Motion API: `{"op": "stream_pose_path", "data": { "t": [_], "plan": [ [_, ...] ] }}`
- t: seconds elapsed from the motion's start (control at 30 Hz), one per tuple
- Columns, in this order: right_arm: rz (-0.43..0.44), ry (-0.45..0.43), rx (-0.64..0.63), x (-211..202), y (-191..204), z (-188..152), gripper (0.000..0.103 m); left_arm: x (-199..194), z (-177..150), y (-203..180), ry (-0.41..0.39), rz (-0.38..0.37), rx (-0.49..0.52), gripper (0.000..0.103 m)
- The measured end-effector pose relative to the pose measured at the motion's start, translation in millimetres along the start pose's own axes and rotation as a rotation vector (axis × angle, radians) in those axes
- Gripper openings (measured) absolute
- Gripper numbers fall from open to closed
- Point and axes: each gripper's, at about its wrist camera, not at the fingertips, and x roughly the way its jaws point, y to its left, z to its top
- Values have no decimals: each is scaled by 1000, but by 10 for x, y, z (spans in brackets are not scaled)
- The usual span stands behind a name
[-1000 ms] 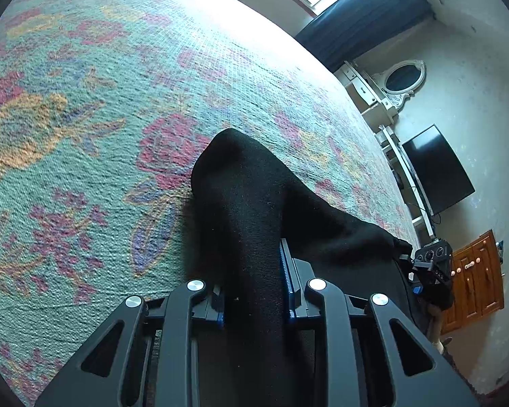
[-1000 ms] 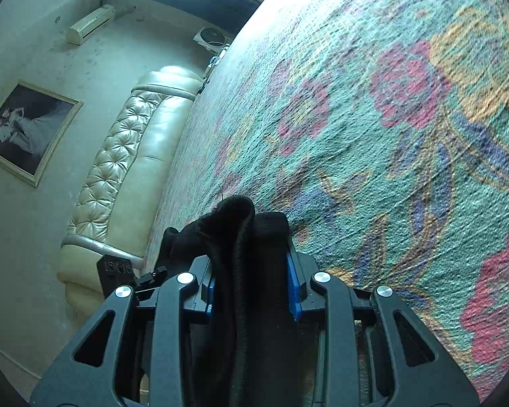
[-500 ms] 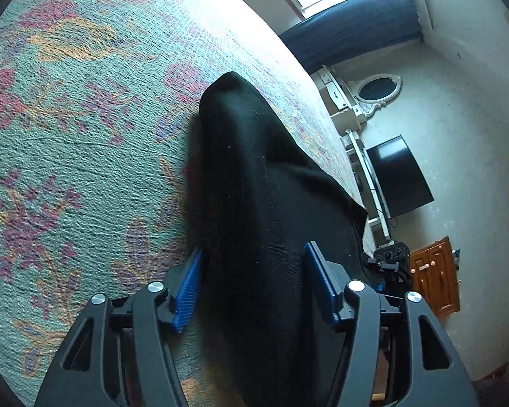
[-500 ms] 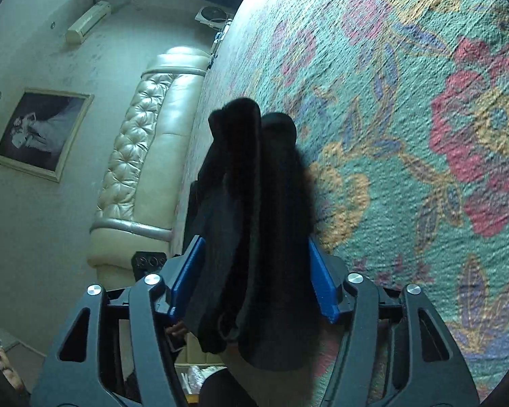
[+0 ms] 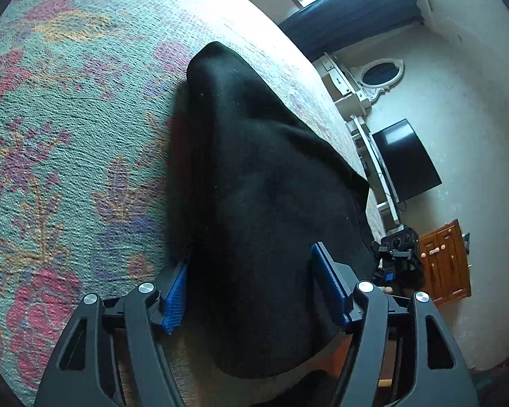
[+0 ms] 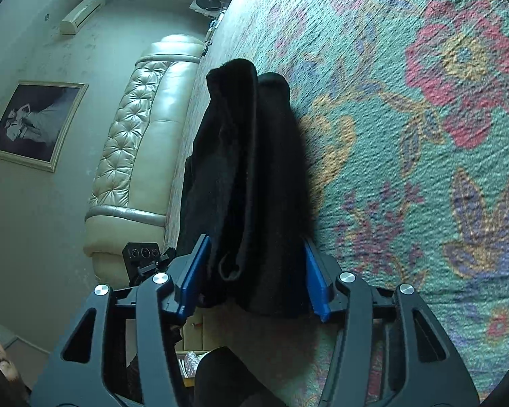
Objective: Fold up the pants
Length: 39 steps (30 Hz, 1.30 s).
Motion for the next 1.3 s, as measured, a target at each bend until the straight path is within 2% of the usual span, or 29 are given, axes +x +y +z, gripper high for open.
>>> {"op": "stream_pose_path", "data": {
  "t": [0.1, 0.2, 0.33, 0.4, 0.47, 0.53, 0.6, 0.63, 0.7, 0.73, 0.87, 1.13, 1.3],
  "plan": [
    [-5, 14, -10, 8, 16, -64, 52, 62, -35, -85, -13, 53, 83, 63],
    [-33, 16, -25, 48, 44, -84, 42, 70, -21, -57, -21, 50, 78, 58],
    [-20, 24, -15, 35, -36, -107, 36, 87, -19, -75, -20, 44, 88, 46],
    [-7, 26, -13, 30, -60, -101, 33, 102, -10, -84, -17, 25, 86, 36],
    [3, 24, -5, 11, -106, -98, 32, 112, -24, -111, -14, 23, 91, 36],
    [7, 19, -5, -3, -121, -92, 32, 110, -26, -131, -14, 22, 86, 40],
    [2, 10, -13, -35, -130, -99, 34, 87, -41, -126, -30, 30, 77, 55],
    [5, 6, -14, -27, -108, -92, 38, 71, -64, -113, -43, 32, 68, 59],
    [27, -3, -4, -22, -69, -116, 44, 72, -83, -150, -48, 23, 74, 75],
    [35, -6, 7, -15, -51, -109, 45, 77, -95, -180, -46, 35, 87, 77],
    [54, -15, 26, -93, -83, -142, 50, 116, -143, -300, -34, 109, 116, 80],
    [69, -51, 96, -271, -157, -247, 59, 102, -249, -382, -74, 218, 82, 83],
    [37, -55, 112, -352, -177, -344, 61, 82, -254, -418, -69, 291, 37, 86]
  ]
}}
